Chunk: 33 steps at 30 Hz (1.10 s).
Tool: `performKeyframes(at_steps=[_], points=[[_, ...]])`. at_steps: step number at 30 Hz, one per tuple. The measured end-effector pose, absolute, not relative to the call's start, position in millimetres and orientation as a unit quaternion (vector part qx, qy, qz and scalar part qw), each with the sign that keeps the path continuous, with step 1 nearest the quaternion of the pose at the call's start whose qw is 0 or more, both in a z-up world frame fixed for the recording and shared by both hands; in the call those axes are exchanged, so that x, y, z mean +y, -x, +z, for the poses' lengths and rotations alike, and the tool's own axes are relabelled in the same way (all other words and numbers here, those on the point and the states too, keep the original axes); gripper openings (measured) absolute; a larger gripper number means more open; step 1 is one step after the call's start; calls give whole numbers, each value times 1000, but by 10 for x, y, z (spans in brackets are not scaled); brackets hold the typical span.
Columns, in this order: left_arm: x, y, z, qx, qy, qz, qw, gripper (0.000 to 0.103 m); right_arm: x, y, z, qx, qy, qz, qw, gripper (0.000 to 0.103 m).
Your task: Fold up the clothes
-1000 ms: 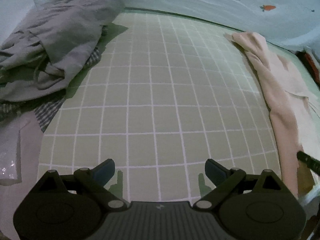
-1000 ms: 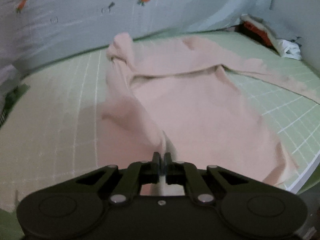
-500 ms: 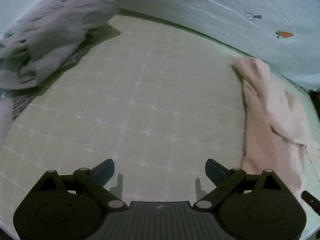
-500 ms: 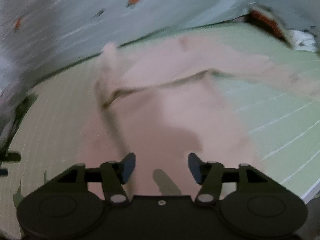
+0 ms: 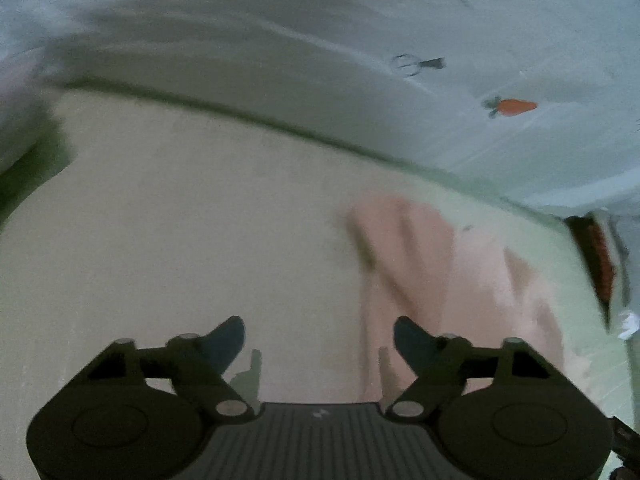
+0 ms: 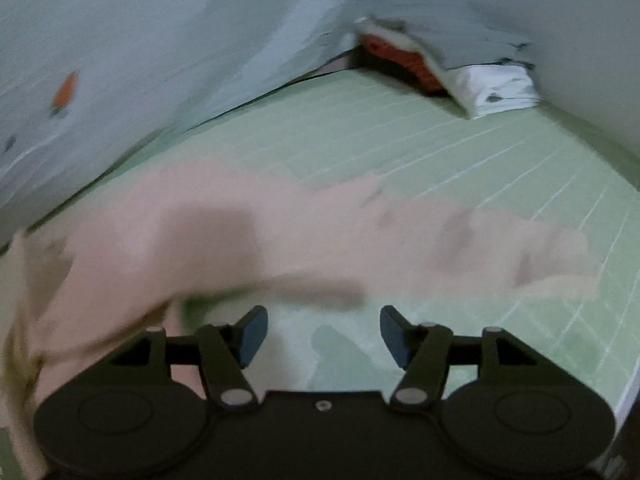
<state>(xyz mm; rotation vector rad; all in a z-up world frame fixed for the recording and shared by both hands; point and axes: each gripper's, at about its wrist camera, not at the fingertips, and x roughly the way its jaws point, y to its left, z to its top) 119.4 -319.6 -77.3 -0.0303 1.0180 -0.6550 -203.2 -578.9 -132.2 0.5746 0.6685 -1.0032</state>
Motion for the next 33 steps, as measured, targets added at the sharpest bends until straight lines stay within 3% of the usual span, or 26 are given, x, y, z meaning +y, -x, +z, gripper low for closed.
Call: performKeyframes(at_steps=[10,13,15,16,17,19,30,33], points=[[-4123,-1781,-1041,524,-8,-348,777,75,-6687,1862,-1543,290,-337,-509,737,65],[-4227,-1845,-1122,534,-11,-340,774,49,-6761,1832,-1591,303,-326,-522,728,67],[-4230,-1885,-1087,527,-8,-339,780,10,-6750,1778,-1594,316,-307,-522,730,66],[-4232,-1905,-1069,523,-7,-338,782,2,-6737,1743,-1596,326,-292,-521,733,55],[-4233,-1925,-1052,519,-5,-338,785,1,-6727,1721,-1589,334,-276,-518,738,47],[-4236,-1965,-1017,511,-2,-337,791,1,-6722,1695,-1554,337,-265,-501,752,4],[-4276,-2177,-929,484,15,-334,809,0,-6867,1800,-770,230,-180,-540,789,1],[-4332,-2185,-1033,494,9,-326,806,1,-6942,1707,-738,235,-156,-543,791,1]])
